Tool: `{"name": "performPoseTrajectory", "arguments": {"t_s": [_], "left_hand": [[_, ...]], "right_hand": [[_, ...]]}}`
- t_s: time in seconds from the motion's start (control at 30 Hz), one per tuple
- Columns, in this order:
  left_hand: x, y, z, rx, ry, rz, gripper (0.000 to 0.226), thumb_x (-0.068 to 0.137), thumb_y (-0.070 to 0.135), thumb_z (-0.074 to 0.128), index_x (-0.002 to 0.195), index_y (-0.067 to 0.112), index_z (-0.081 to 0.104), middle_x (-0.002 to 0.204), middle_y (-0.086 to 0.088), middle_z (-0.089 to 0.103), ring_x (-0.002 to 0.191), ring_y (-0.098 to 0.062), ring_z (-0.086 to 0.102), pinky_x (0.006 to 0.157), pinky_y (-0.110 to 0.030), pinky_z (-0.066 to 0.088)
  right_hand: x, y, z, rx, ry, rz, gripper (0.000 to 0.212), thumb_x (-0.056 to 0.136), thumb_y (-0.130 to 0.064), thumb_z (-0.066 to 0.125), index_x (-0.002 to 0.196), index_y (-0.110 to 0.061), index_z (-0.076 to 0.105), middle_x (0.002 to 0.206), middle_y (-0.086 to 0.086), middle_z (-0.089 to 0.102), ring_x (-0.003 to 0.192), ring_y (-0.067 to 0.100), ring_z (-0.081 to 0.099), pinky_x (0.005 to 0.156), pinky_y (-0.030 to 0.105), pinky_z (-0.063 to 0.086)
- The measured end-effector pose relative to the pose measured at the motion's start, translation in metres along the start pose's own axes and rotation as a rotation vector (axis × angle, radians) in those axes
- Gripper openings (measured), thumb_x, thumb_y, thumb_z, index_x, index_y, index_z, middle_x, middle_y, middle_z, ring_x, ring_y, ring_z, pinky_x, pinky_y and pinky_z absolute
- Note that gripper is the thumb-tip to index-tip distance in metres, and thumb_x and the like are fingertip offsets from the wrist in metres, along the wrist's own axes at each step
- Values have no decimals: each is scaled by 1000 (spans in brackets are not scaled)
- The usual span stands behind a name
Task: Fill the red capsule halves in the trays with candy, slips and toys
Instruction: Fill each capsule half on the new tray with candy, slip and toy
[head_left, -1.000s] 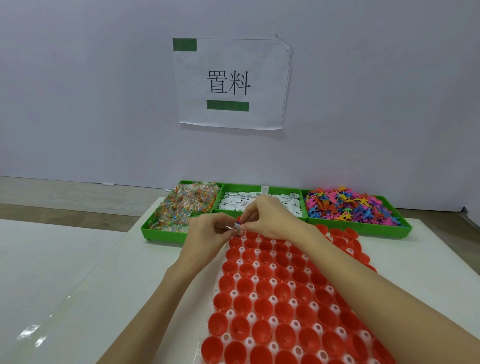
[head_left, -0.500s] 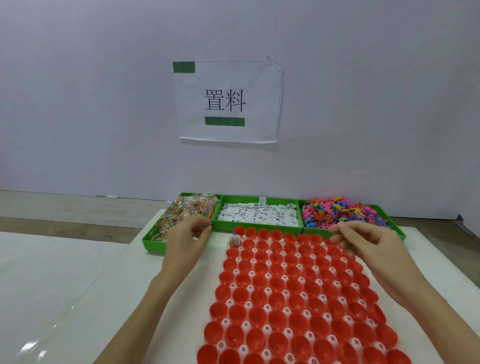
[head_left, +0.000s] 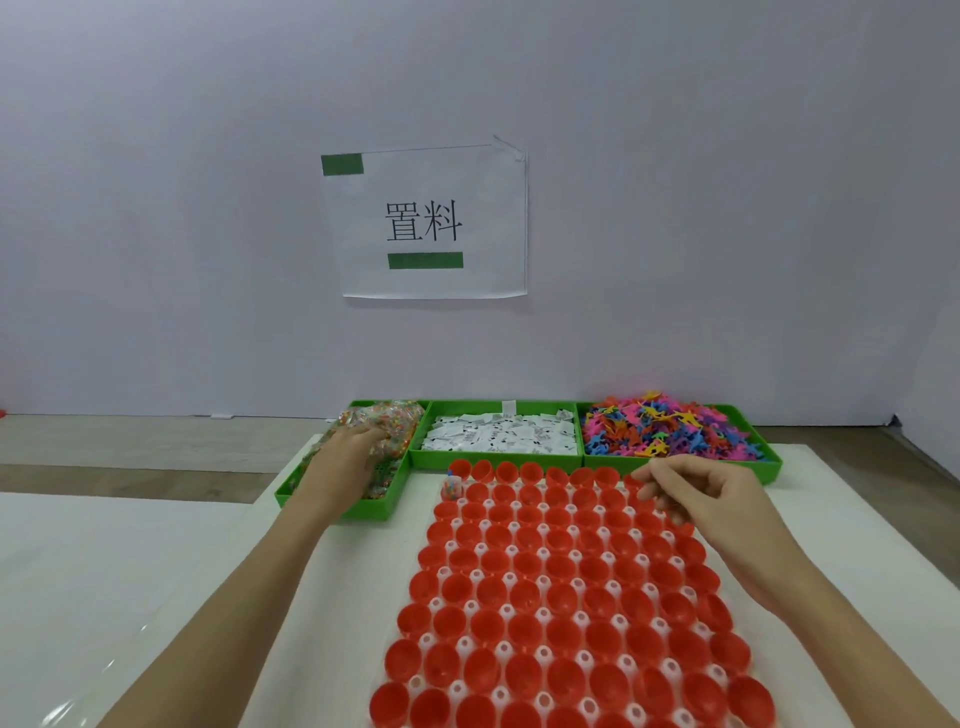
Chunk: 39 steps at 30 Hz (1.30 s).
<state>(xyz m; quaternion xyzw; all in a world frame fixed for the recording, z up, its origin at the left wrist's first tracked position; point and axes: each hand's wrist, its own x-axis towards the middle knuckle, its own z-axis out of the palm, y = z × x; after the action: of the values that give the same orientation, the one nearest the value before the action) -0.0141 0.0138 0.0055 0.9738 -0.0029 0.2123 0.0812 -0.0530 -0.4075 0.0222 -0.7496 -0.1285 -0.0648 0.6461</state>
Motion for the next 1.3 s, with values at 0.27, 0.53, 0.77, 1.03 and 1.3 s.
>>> {"name": "performPoseTrajectory", "arguments": {"t_s": [0.27, 0.53, 0.77, 1.03, 1.3], "left_hand": [[4, 5, -1, 86, 3, -63, 10, 92, 9, 70, 96, 13, 78, 102, -4, 77, 98, -23, 68, 79, -35, 55], [7, 0, 3, 92, -54, 50, 57, 83, -11, 62, 135, 10, 55, 133, -7, 63, 124, -30, 58, 94, -39, 53], [9, -6, 1, 111, -113, 92, 22, 94, 8, 67, 112, 16, 77, 112, -2, 75, 107, -22, 65, 91, -36, 52], [3, 5, -3, 169, 44, 52, 11, 91, 7, 65, 84, 7, 74, 78, -8, 74, 75, -28, 66, 71, -38, 52], [-10, 5, -3, -153, 371, -78, 10, 82, 15, 84, 91, 18, 85, 103, -8, 79, 75, -23, 75, 72, -39, 60]], "right_hand": [[0, 1, 3, -12, -15, 16, 20, 98, -18, 62, 91, -19, 81, 81, 5, 77, 69, 12, 67, 60, 16, 54], [-3, -4, 6, -1, -29, 15, 20, 99, -16, 62, 91, -16, 80, 80, 7, 76, 70, 13, 66, 62, 20, 53], [-4, -4, 7, 6, -47, 17, 21, 99, -16, 62, 90, -18, 81, 80, 6, 76, 69, 13, 66, 61, 20, 53], [-4, -1, 10, 3, -64, 21, 23, 100, -18, 62, 88, -22, 81, 80, 6, 76, 69, 12, 65, 62, 22, 51], [-5, -2, 10, 0, -73, 26, 23, 99, -18, 62, 88, -23, 82, 80, 6, 77, 69, 11, 66, 59, 18, 52]]}}
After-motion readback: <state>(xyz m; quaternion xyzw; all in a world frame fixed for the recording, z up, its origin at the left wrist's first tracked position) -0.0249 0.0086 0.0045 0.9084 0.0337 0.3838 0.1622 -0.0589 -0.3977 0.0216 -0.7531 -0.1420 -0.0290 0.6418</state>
